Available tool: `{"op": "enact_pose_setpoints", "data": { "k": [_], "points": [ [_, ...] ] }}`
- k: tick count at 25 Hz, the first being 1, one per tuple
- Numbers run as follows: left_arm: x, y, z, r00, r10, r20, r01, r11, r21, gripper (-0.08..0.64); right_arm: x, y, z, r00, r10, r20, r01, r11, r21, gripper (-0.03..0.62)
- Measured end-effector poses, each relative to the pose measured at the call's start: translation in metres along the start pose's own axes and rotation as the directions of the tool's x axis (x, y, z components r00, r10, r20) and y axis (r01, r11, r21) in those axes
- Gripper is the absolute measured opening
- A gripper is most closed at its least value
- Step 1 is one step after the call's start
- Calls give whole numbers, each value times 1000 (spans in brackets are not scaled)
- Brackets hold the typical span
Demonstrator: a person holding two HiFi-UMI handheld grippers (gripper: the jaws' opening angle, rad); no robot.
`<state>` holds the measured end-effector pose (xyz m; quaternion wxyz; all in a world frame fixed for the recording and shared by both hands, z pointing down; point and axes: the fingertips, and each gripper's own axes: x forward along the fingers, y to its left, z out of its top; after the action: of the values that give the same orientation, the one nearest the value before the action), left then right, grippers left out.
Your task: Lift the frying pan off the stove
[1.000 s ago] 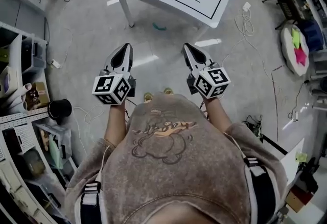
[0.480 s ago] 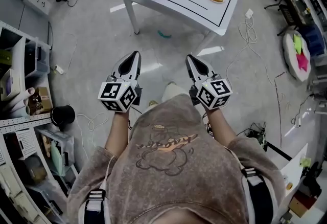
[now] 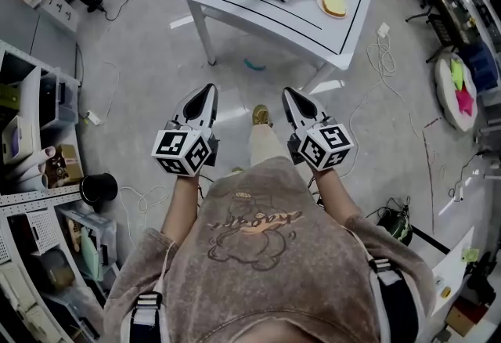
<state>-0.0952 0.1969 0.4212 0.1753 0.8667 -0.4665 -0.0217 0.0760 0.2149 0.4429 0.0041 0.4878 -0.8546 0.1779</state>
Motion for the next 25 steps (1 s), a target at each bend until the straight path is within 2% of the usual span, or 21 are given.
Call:
{"op": "enact_pose_setpoints", "data": {
  "k": [12, 25],
  "points": [
    [64, 34, 10, 1000, 12, -8, -12, 1000, -19, 5, 68, -22, 8, 997, 66, -34, -65, 998, 22, -8],
    [154, 77, 28, 998, 26, -51, -28, 999, -35, 5, 151, -80, 43, 994, 89, -58, -86, 995, 43, -6]
  ]
}}
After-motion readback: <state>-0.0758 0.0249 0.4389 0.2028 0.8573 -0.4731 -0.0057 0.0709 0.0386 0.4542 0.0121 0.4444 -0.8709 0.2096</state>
